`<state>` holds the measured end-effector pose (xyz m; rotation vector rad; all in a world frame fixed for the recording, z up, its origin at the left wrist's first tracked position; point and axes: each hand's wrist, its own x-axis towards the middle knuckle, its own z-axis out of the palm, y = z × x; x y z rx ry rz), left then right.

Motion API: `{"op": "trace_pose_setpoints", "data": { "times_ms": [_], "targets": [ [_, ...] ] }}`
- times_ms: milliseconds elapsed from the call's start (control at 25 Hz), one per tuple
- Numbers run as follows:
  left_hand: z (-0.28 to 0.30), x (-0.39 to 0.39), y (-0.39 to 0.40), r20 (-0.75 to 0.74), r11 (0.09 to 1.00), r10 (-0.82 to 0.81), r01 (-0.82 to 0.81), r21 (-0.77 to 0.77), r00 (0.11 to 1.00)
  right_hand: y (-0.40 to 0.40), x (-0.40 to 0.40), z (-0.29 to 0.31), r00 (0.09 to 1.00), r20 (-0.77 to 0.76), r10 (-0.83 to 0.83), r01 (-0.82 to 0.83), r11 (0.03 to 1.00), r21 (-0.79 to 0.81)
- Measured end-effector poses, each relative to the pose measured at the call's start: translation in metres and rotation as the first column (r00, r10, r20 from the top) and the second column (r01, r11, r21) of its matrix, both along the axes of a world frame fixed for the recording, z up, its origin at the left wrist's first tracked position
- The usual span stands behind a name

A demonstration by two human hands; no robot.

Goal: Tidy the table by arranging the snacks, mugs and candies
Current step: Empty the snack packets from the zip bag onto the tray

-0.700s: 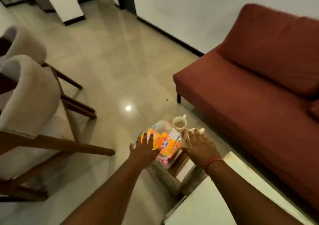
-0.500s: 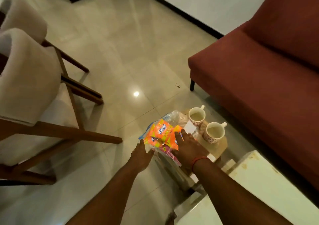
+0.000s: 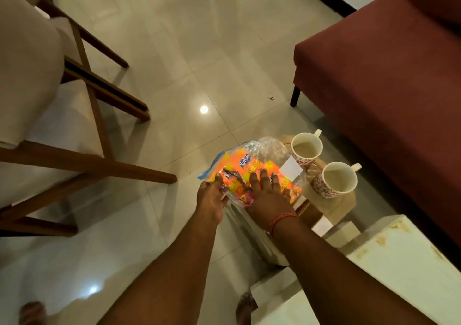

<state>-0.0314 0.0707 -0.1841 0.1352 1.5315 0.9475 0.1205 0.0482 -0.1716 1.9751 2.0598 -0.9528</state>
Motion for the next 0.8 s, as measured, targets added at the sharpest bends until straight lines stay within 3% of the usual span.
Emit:
{"op": "trace_pose_setpoints", "data": {
  "times_ms": [200,320,480,600,800],
  "targets": [
    [0.054,0.001,-0.015,-0.177,0.978,0.016,0.022,0.209,0.984,-0.020,0.014,0.049,0.978,-0.207,-0.015,0.017,1.000,0.007],
    [0.116,0.015,-0.043,-0.397,0.911,-0.131,0.268,0.313,0.909,-0.051,0.036,0.098,0.964,-0.266,-0.023,0.039,0.998,0.058],
    [0.196,0.070,-0.106,-0.573,0.781,-0.294,0.538,0.317,0.765,-0.113,0.108,0.178,0.924,-0.334,-0.186,0.227,0.970,0.087],
    [0.249,0.127,-0.161,-0.746,0.658,-0.282,0.687,0.307,0.604,-0.178,0.185,0.244,0.930,-0.279,-0.238,0.297,0.936,0.190],
    [0.327,0.245,-0.295,-0.777,0.499,-0.354,0.808,0.314,0.521,-0.329,0.314,0.341,0.922,-0.203,-0.330,0.384,0.849,0.364]
  ]
}}
